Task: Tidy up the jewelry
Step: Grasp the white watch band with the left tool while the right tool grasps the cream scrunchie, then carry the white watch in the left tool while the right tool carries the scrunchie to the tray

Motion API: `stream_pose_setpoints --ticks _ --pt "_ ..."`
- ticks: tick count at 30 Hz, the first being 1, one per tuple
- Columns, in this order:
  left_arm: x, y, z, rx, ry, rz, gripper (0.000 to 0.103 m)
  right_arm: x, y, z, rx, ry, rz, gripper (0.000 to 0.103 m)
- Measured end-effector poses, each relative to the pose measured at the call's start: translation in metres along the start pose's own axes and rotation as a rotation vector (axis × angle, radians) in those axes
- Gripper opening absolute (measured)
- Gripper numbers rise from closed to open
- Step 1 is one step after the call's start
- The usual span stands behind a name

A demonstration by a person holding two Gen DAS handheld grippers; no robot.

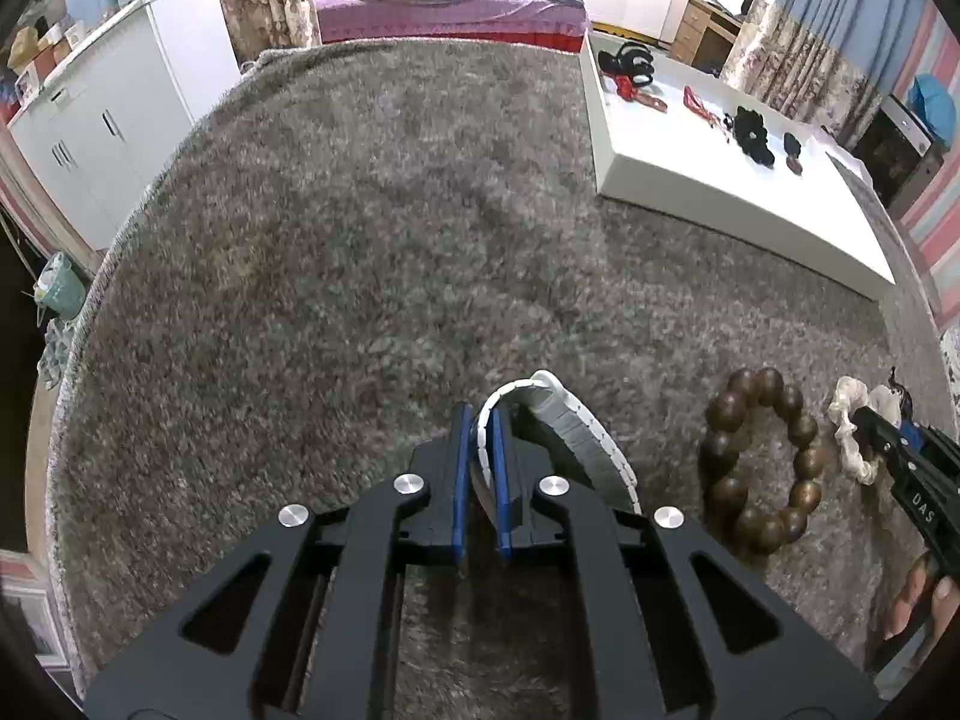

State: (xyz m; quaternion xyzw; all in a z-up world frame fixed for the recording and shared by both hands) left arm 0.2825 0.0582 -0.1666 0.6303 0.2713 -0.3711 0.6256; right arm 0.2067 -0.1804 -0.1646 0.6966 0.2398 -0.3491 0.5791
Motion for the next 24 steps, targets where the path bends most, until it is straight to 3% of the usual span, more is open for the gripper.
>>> stream_pose_setpoints --ticks 6,17,24 --pt "-0.002 0.008 0.004 0.01 0.009 0.017 0.005 0.001 0.006 0.001 0.007 0.01 0.009 0.02" --pt "-0.04 0.026 0.015 0.02 0.002 0.138 0.005 -0.001 0.013 0.004 0.023 0.03 0.024 0.019" --pt "-0.06 0.051 0.039 0.055 -0.031 0.188 0.005 -0.011 0.048 0.011 0.024 0.027 0.078 0.019"
Point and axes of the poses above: each gripper's, at about its wrist camera, not at the fingertips, and x roughly the way its jaws point, z to its right, y to its top, the point moved 10 cm from there along x, roughly the way its jaws point, and after that the axes turned 8 degrees about z, right-handed, at the moved point
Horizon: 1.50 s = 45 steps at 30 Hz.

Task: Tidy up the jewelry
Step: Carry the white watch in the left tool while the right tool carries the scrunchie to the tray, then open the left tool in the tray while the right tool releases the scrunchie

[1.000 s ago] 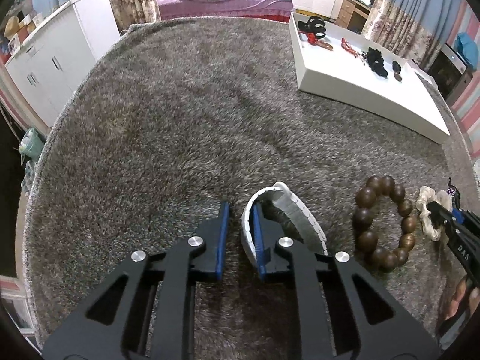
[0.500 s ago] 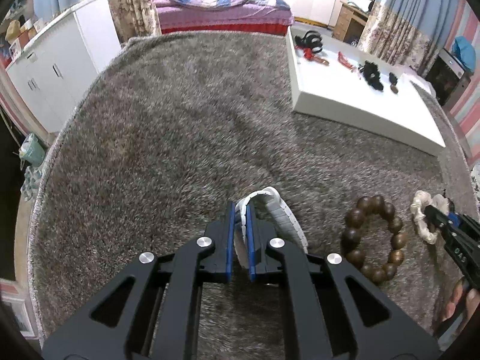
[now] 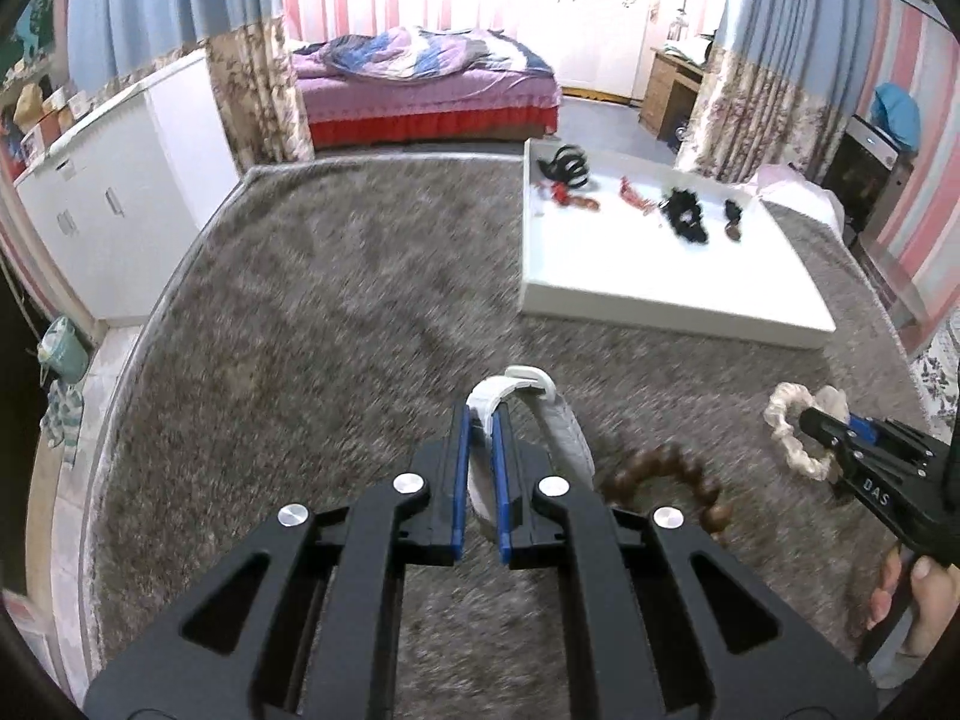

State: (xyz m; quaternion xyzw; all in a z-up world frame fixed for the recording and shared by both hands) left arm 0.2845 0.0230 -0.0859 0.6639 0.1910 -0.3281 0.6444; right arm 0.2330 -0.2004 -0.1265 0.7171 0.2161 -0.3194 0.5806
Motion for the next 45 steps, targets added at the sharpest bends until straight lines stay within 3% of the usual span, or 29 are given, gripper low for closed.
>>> stream_pose_setpoints --ticks 8,15,24,31,45 --pt "0.023 0.057 0.04 0.0 -0.074 0.005 0.005 0.006 0.069 0.018 0.012 -0.033 0.06 0.019" --pt "0.083 0.093 0.081 0.033 -0.108 -0.042 0.005 0.047 0.11 0.026 0.031 -0.072 0.05 0.019" --pt "0.162 0.106 0.091 0.077 -0.072 -0.088 0.005 0.112 0.115 0.041 0.055 -0.128 -0.011 0.019" --pt "0.189 0.116 0.082 0.105 -0.025 -0.091 0.004 0.145 0.115 0.046 0.058 -0.156 -0.045 0.019" --pt "0.223 0.108 0.072 0.125 0.047 -0.123 0.004 0.165 0.108 0.048 0.055 -0.176 -0.071 0.019"
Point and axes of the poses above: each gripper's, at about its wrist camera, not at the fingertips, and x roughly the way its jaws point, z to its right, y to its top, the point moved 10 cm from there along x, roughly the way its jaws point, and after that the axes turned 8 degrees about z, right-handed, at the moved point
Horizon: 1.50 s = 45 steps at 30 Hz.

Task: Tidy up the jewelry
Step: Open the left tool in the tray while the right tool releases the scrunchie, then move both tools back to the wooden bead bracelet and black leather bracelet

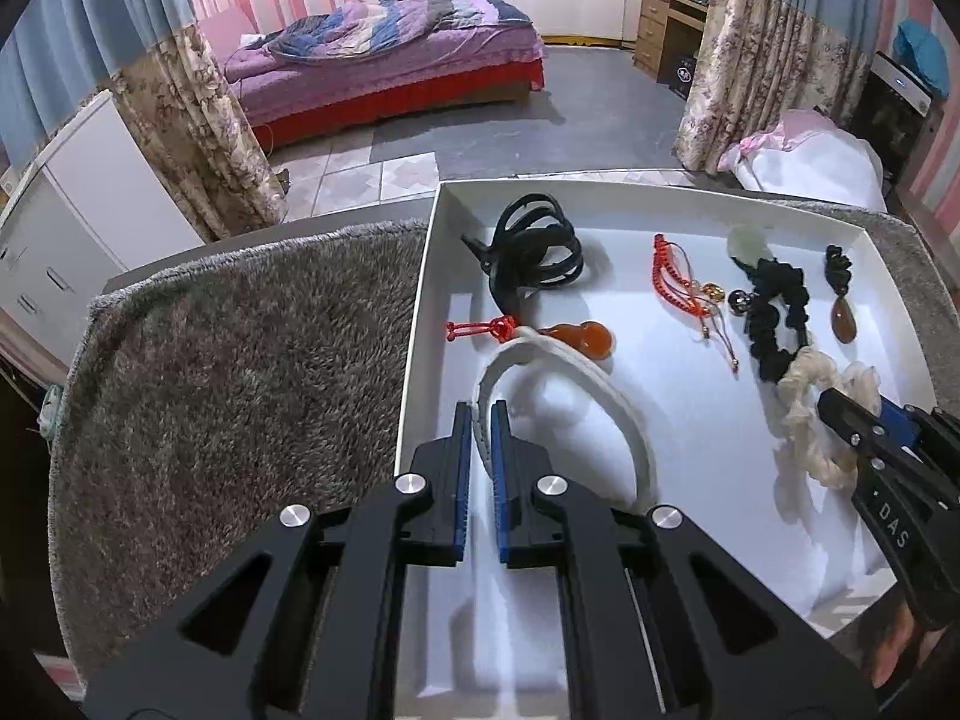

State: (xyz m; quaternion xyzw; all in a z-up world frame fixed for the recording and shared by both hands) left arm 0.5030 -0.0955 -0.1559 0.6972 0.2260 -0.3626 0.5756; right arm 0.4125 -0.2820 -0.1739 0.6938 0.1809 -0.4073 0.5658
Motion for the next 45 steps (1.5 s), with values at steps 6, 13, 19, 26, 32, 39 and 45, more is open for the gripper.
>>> stream_pose_setpoints --ticks 6,13,19,26,32,39,45 --pt "0.006 0.001 0.0 0.01 0.019 -0.002 0.004 0.006 0.001 -0.005 -0.016 -0.005 -0.013 0.019" --pt "0.006 0.0 0.0 0.004 0.026 -0.006 0.005 0.004 0.001 -0.009 -0.049 -0.031 -0.008 0.028" --pt "-0.008 0.004 0.0 -0.003 0.016 0.03 0.023 -0.008 0.006 -0.005 -0.039 -0.009 0.003 0.054" --pt "-0.06 0.019 0.003 -0.007 0.0 0.115 0.048 -0.056 0.03 0.015 0.009 0.018 0.091 0.067" --pt "-0.126 0.025 -0.011 -0.023 0.015 0.205 0.078 -0.114 0.045 0.033 -0.006 0.011 0.191 0.083" --pt "-0.192 0.001 -0.017 -0.014 0.053 0.285 0.1 -0.177 0.018 0.062 -0.011 0.007 0.27 0.091" --pt "-0.218 -0.051 -0.01 0.0 0.053 0.265 0.1 -0.194 -0.031 0.086 0.043 0.008 0.26 0.091"
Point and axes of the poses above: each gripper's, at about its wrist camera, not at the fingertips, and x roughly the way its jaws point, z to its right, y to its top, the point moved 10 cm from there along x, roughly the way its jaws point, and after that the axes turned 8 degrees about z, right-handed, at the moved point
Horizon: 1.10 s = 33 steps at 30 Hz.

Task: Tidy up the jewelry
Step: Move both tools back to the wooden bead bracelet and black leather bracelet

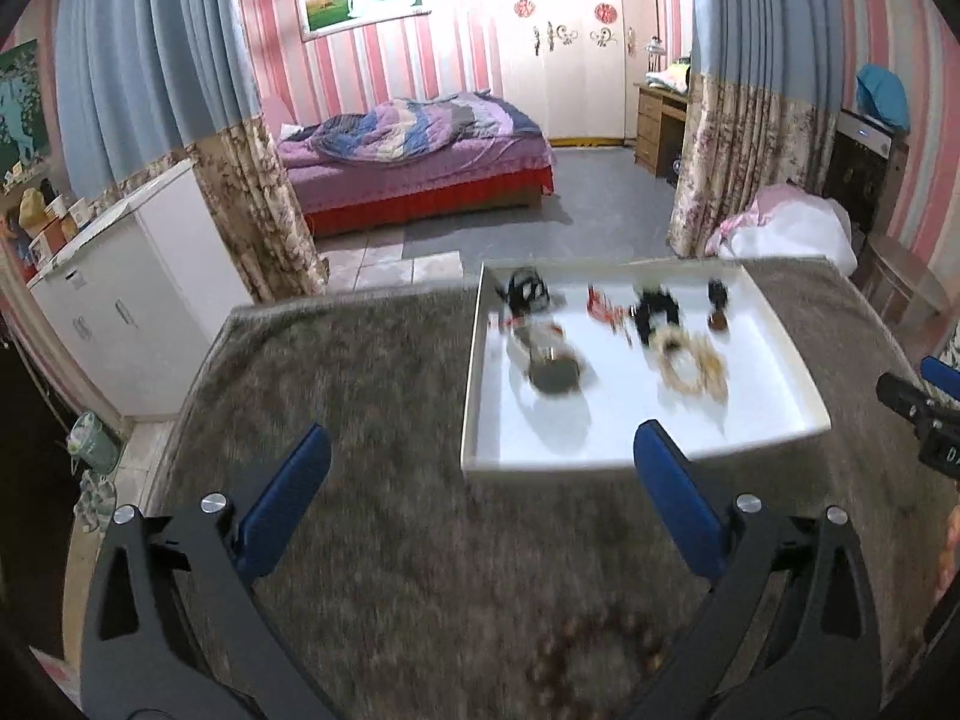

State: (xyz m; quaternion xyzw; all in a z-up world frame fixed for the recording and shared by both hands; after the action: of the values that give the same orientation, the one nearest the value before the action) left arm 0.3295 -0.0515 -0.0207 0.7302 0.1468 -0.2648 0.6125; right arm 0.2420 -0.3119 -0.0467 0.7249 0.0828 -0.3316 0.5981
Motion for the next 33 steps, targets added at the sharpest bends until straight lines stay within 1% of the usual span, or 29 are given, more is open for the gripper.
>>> stream_pose_setpoints --ticks 5,8,13,17,23,30,33 --pt "-0.015 -0.037 0.004 -0.028 -0.008 -0.022 0.1 -0.018 -0.024 0.008 -0.034 -0.034 0.009 0.091" --pt "-0.019 -0.06 0.008 -0.038 -0.003 -0.039 0.1 -0.026 -0.034 0.009 -0.046 -0.031 0.013 0.091" --pt "-0.029 -0.082 0.014 -0.048 -0.006 -0.041 0.1 -0.033 -0.059 0.009 -0.036 -0.016 -0.006 0.091" --pt "-0.033 -0.091 0.017 -0.053 -0.008 -0.045 0.1 -0.034 -0.074 0.016 -0.022 -0.026 -0.02 0.091" --pt "-0.033 -0.104 0.019 -0.065 -0.022 -0.056 0.1 -0.041 -0.081 0.02 -0.016 -0.033 -0.008 0.091" --pt "-0.031 -0.115 0.01 -0.087 -0.011 -0.049 0.1 -0.04 -0.092 0.022 -0.026 -0.029 -0.01 0.091" --pt "-0.027 -0.121 0.007 -0.105 -0.029 -0.049 0.1 -0.035 -0.102 0.024 -0.026 -0.029 -0.022 0.091"
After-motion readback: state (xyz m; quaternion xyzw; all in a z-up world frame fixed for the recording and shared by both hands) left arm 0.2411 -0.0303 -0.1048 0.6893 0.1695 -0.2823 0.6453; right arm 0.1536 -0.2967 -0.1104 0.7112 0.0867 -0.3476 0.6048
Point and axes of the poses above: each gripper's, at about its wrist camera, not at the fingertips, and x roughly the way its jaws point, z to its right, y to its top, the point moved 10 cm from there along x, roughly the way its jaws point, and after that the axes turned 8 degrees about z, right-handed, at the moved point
